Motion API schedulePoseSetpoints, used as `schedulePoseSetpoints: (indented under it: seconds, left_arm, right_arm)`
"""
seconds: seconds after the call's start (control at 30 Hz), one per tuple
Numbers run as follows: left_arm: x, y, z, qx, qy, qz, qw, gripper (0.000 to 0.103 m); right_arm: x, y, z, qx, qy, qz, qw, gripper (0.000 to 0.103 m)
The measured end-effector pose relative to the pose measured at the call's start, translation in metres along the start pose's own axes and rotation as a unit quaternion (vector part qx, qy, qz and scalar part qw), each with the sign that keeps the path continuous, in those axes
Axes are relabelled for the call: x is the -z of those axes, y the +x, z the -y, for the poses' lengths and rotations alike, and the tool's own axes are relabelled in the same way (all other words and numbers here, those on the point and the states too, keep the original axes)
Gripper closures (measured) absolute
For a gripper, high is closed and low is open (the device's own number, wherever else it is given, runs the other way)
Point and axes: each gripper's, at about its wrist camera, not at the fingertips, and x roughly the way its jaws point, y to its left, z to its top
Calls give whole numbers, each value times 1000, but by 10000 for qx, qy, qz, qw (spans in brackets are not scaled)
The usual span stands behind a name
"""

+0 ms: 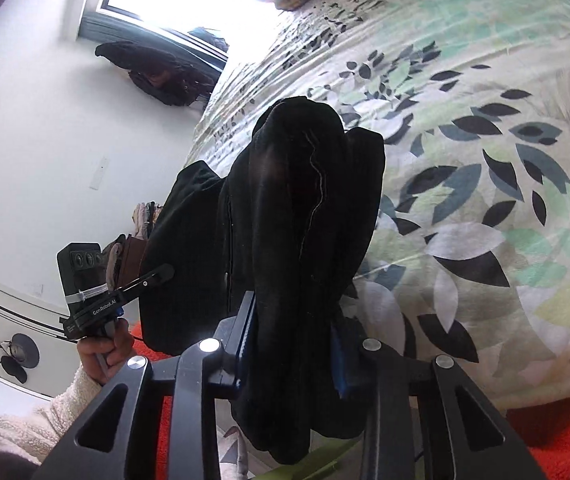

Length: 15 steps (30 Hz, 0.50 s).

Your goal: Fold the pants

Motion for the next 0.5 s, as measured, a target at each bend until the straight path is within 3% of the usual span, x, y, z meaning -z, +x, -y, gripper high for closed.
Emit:
schedulePoseSetpoints:
  seconds: [0.23, 0.37, 0.4, 0.43, 0.5]
  left_arm:
    - [-35, -19, -30, -113, -230, 384, 9989, 85]
    - [-27, 24, -55, -649, -231, 49, 9976, 82]
    - [-19, 41, -62, -896, -272, -182, 9954, 76]
    - [-11, 57, -70, -1279, -286, -394, 9906, 60]
    - [0, 59, -77, -1623, -323, -332, 9857, 43]
  right_arm:
    - [-32, 2, -39, -278, -233, 247, 9990, 71]
    - [-45, 36, -21, 15, -138, 24, 9999, 71]
    - [-42, 47, -11, 111, -42, -109, 9999, 71]
    - [-39, 61, 0, 261, 78, -246, 9993, 68]
    - [-31, 78, 25, 817, 350, -309, 9956, 50]
